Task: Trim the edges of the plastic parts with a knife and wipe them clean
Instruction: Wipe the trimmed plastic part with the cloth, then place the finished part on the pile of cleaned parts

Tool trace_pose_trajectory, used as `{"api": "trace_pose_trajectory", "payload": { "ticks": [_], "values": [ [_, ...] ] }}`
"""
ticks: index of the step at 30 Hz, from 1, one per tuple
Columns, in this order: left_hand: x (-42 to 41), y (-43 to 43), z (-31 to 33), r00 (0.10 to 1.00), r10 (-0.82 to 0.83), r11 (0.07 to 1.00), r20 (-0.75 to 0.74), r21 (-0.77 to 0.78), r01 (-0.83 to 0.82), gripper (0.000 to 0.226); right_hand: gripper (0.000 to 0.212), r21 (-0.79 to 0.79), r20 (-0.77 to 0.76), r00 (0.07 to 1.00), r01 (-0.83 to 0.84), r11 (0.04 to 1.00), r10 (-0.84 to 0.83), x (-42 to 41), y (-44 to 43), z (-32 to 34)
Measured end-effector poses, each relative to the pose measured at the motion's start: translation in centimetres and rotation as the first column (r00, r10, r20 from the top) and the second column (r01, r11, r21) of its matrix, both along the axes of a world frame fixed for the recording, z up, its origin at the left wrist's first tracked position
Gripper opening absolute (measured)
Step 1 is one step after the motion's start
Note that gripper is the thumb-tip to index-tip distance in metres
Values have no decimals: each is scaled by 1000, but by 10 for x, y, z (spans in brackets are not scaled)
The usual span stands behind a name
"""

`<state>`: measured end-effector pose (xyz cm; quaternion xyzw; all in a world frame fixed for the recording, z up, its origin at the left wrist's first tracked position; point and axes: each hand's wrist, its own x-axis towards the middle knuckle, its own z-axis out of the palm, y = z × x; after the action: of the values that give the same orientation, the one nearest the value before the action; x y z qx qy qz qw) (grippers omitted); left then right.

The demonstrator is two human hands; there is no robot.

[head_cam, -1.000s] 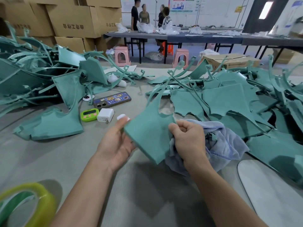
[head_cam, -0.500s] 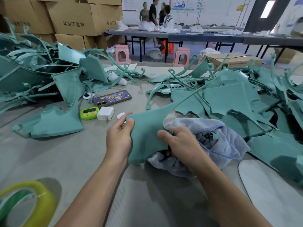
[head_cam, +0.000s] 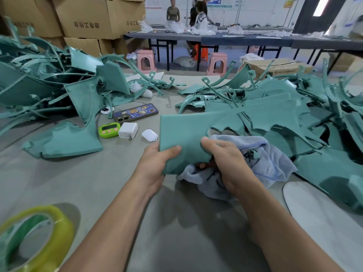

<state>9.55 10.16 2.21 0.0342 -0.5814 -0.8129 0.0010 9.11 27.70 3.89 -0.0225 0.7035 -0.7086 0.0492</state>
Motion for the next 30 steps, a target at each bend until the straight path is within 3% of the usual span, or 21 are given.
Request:
{"api": "trace_pose_trajectory", "payload": {
  "ticks": [2, 6, 9, 11, 15, 20, 23, 27, 30],
  "values": [
    [1, 5, 4, 998, 61, 998, 3, 1, -61, 16, 34, -27, 9, 1000, 26, 999, -25, 4, -3, 4],
    [7, 10, 24, 980, 194, 981, 49, 9, -195, 35, 40, 117, -123, 987, 116, 986, -102, 16, -8, 23],
    [14, 14, 49, 984, 180, 984, -13, 7, -180, 26, 27, -40, -40, 990, 133, 990, -135, 25, -4, 46],
    [22, 21, 67, 991, 94, 996, -93, 14, -93, 19, 28, -166, 51, 990, 135, 977, -128, 33, 6, 62],
    [44, 43, 94, 978, -139, 983, -155, -139, 118, 44, 27, -277, 107, 986, 150, 949, -125, 60, 40, 76],
    [78, 82, 96, 928, -367, 921, -60, -164, 354, 49, 31, -394, 154, 977, 199, 897, -149, 119, 94, 65],
    [103, 114, 87, 890, -457, 880, -14, -154, 449, 35, 33, -432, 151, 974, 220, 875, -170, 169, 126, 51],
    [149, 175, 75, 800, -599, 780, 36, -199, 593, 24, 36, -438, 155, 927, 375, 817, -342, 251, 165, 25],
    [183, 216, 60, 684, -723, 638, 96, -288, 714, 22, 37, -488, 200, 862, 499, 716, -465, 314, 181, 2]
  ]
}}
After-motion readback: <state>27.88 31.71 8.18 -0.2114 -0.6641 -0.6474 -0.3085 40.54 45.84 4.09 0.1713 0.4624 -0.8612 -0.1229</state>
